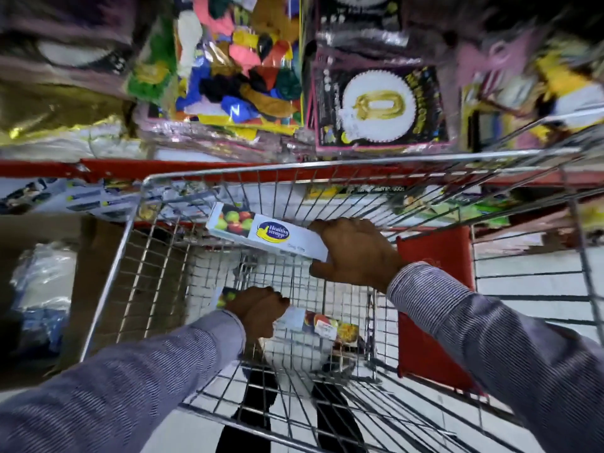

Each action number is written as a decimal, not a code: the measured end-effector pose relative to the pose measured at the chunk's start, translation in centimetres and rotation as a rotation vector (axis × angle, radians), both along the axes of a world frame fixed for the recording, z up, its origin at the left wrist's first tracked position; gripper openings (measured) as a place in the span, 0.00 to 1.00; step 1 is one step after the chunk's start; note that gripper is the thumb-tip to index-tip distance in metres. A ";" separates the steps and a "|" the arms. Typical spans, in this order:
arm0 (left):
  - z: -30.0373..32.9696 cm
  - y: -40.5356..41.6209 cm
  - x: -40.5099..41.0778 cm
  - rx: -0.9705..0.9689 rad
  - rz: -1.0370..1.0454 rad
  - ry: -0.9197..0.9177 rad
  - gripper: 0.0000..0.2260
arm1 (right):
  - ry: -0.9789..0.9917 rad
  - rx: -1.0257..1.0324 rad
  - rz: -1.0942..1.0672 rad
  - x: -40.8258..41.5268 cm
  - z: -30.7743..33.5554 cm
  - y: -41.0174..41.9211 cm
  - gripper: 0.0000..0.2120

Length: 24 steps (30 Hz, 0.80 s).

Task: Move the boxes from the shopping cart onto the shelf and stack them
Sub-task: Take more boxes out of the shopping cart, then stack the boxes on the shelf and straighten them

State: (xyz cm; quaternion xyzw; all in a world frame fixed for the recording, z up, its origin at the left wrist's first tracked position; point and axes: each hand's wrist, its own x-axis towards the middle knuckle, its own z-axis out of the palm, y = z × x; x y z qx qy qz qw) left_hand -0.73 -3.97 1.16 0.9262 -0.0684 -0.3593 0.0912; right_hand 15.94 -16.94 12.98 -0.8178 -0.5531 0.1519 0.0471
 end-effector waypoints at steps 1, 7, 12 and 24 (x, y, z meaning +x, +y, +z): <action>1.3 0.4 -0.3 -0.014 0.019 -0.041 0.24 | -0.005 0.003 -0.004 0.2 1.3 0.2 0.30; 17.2 3.9 -0.1 -0.049 0.062 -0.575 0.24 | -0.252 0.138 0.060 2.7 17.3 2.7 0.31; 30.8 5.3 0.8 0.006 0.103 -0.883 0.27 | -0.407 0.286 0.094 3.4 30.4 5.2 0.28; 48.2 8.6 4.6 0.094 0.293 -1.119 0.28 | -0.414 0.351 -0.030 6.9 45.3 8.6 0.25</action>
